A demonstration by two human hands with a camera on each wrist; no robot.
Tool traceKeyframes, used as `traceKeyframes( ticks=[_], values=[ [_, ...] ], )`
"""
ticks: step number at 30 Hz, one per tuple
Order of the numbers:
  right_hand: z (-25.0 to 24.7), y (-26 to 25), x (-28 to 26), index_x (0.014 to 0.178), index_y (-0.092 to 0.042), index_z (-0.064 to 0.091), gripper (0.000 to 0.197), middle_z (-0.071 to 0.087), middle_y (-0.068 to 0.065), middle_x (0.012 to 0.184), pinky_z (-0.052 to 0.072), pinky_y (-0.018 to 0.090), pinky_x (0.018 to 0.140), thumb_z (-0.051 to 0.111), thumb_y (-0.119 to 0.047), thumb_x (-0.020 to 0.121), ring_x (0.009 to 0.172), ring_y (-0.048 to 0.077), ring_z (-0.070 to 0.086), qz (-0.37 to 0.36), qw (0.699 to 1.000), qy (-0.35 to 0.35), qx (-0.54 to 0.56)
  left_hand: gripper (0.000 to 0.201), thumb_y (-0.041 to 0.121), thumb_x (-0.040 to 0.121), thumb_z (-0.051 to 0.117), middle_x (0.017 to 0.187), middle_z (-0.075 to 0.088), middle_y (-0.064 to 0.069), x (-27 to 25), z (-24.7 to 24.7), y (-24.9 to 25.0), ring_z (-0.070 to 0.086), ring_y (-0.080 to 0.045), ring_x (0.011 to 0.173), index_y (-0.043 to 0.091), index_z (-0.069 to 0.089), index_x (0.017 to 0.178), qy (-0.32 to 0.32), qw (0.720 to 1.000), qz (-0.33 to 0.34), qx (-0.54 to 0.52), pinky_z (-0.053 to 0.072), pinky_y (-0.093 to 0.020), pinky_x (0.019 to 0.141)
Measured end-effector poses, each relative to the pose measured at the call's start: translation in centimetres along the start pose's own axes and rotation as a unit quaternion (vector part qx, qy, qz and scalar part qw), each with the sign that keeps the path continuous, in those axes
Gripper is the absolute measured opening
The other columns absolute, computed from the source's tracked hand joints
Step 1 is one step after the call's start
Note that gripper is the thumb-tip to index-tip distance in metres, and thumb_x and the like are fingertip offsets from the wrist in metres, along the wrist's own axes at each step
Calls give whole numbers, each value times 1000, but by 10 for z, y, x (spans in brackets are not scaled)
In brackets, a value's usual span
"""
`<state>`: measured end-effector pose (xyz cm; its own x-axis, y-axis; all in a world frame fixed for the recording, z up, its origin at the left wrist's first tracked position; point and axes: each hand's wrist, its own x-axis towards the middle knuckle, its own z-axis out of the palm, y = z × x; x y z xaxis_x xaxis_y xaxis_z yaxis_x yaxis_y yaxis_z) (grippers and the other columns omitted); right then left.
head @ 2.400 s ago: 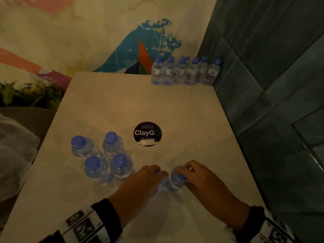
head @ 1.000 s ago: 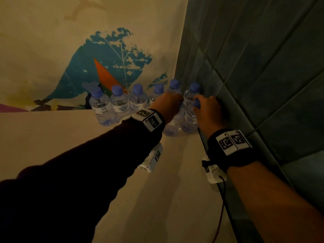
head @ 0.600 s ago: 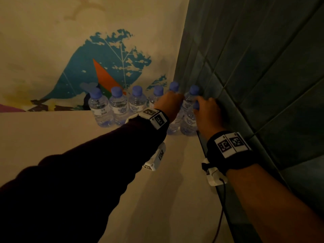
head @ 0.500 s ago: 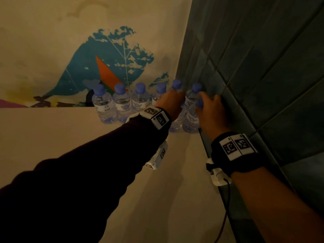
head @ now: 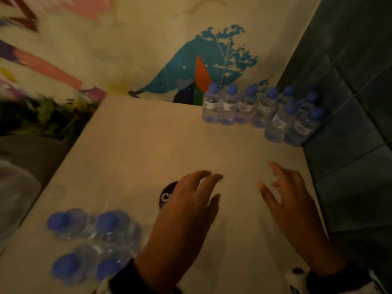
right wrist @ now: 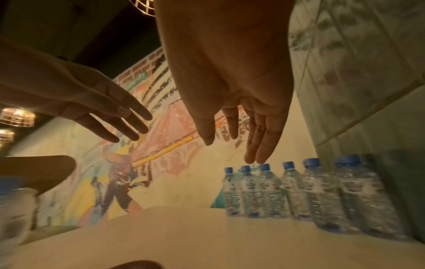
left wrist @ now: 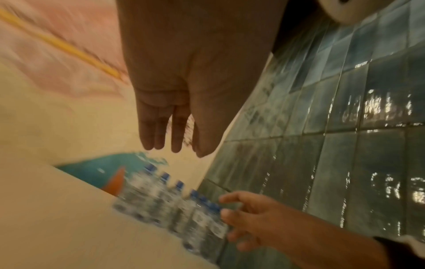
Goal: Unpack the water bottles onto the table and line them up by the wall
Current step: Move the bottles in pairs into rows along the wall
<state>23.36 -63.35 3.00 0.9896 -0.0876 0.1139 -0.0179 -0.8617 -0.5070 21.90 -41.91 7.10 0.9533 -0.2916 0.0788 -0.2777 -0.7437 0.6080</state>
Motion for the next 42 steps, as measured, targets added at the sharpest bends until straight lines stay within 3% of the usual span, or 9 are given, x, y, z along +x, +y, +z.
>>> traceKeyframes(
  ticks=[4, 7, 12, 17, 22, 27, 31, 37, 42],
  values=[
    [18, -56, -52, 132, -31, 39, 47, 48, 2, 119, 54, 32, 72, 55, -35, 88, 93, 15, 56, -32, 998, -42, 16, 34, 28, 90, 47, 125, 56, 3, -75, -48, -44, 46, -3, 114, 23, 52, 123, 73, 997, -36, 1, 41, -16, 98],
    [36, -93, -81, 133, -30, 39, 47, 47, 0, 120, 43, 17, 68, 54, -35, 88, 92, 11, 54, -59, 995, -64, 37, 39, 35, 87, 45, 123, 59, 0, -117, -75, -79, 44, 1, 110, 21, 53, 122, 92, 993, -68, 39, 36, -6, 92],
    [64, -146, -114, 133, -25, 40, 47, 47, 1, 121, 43, 21, 79, 54, -34, 88, 101, 12, 55, -88, 989, -88, 77, 44, 38, 86, 40, 119, 61, -6, -166, -90, -122, 57, -20, 110, 18, 53, 122, 72, 992, -84, 67, 36, -20, 95],
    [91, -177, -134, 132, -32, 37, 48, 43, -11, 124, 36, 18, 91, 54, -41, 89, 113, 6, 46, -130, 974, -138, 121, 49, 44, 84, 44, 126, 54, -4, -183, -80, -144, 53, -21, 115, 25, 44, 129, 13, 994, -92, 63, 48, -33, 95],
    [126, -185, -144, 129, -32, 39, 51, 51, -4, 130, 40, 17, 97, 54, -47, 83, 117, 9, 49, -143, 955, -209, 154, 45, 19, 83, 59, 118, 55, -7, -178, -68, -150, 56, -26, 109, 25, 46, 126, -12, 995, -88, 46, 50, -35, 90],
    [125, -178, -139, 123, -23, 48, 38, 60, -1, 123, 34, 0, 84, 61, -27, 87, 107, 7, 56, -101, 958, -207, 171, 36, 37, 78, 39, 105, 61, -3, -173, -70, -147, 65, -19, 92, 30, 54, 111, -10, 997, -71, 21, 56, -34, 74],
    [99, -148, -126, 116, -20, 53, 33, 64, -1, 115, 32, -3, 74, 64, -21, 85, 99, 5, 55, -66, 967, -191, 157, 29, 28, 77, 58, 101, 63, 2, -162, -62, -132, 67, -11, 79, 34, 53, 105, -69, 996, -44, 36, 56, -27, 65],
    [42, -71, -54, 97, -25, 56, 22, 68, -1, 91, 53, 33, 75, 68, -17, 80, 83, 15, 64, 12, 989, -89, 114, 44, 23, 76, 67, 111, 67, -4, -91, -30, -80, 71, -13, 79, 28, 48, 116, -146, 988, 30, 46, 60, -26, 65],
    [16, 1, 46, 96, -17, 58, 22, 66, 6, 87, 48, 36, 70, 69, -12, 78, 79, 23, 59, 35, 996, 18, 81, 39, 37, 85, 39, 121, 60, -6, 17, -3, -26, 68, -27, 91, 31, 44, 123, -90, 993, 78, 1, 59, -39, 76]
  ],
)
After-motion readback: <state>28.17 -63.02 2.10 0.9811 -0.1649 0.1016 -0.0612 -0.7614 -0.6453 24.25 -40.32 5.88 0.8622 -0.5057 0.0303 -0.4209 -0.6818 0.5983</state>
